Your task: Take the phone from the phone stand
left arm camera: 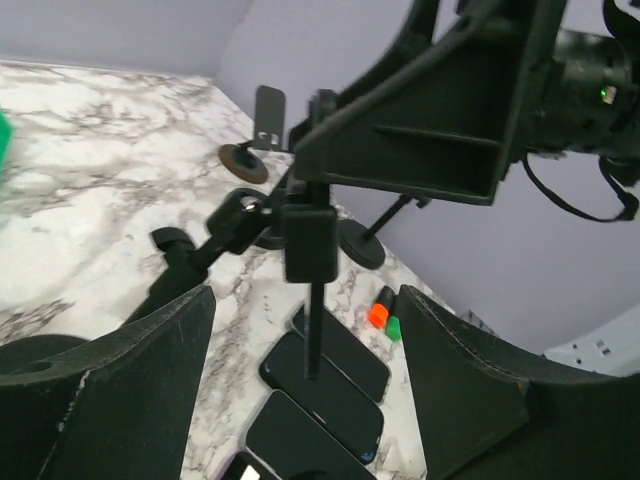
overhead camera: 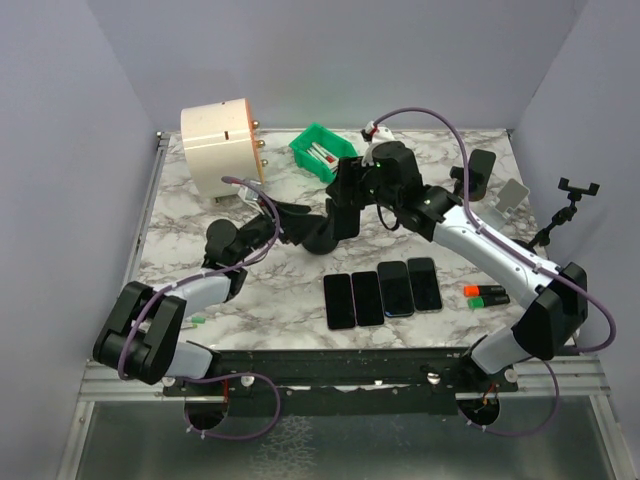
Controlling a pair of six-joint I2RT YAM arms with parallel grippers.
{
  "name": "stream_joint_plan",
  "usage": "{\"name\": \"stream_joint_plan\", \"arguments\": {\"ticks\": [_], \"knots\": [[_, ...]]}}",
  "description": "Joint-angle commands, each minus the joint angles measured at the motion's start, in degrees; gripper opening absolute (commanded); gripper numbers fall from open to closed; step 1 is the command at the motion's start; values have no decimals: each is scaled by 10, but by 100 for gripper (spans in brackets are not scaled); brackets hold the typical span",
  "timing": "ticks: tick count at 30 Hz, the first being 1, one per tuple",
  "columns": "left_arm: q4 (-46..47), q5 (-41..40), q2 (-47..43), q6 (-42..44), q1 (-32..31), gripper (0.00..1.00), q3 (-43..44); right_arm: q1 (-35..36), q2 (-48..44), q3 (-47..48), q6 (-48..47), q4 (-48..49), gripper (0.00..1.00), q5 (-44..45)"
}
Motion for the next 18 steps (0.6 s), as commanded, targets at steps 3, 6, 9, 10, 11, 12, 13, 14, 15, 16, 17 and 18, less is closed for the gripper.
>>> {"name": "stream_joint_plan", "arguments": {"ticks": [3, 6, 9, 10, 11, 12, 13, 14, 15, 16, 17, 18], "knots": [[0, 43, 31, 65, -41, 75, 53, 1, 22, 21, 2, -47, 0, -23], [-10, 38, 44, 71, -42, 75, 68, 0, 25, 25, 2, -49, 0, -29], [-18, 32, 53, 74, -42, 74, 81, 1, 25, 27, 0, -50, 0, -32], [-23, 30, 56, 75, -42, 73, 85, 1, 25, 27, 0, -50, 0, -32], [-26, 29, 59, 77, -42, 72, 89, 1, 25, 27, -1, -50, 0, -33], [-29, 30, 62, 77, -43, 71, 93, 1, 25, 27, -1, -51, 0, -33], [-32, 31, 65, 77, -43, 70, 98, 1, 26, 27, -1, -50, 0, -35], [-34, 31, 68, 77, -43, 68, 100, 1, 26, 27, -1, -50, 0, -36], [-35, 32, 70, 76, -43, 67, 102, 1, 26, 27, -1, -50, 0, -37], [-37, 31, 72, 76, -44, 66, 103, 1, 27, 27, -1, -50, 0, -38], [-38, 31, 73, 76, -44, 65, 104, 0, 27, 27, -1, -51, 0, -38], [-39, 31, 75, 75, -44, 63, 106, 1, 28, 27, -1, -50, 0, -40]]}}
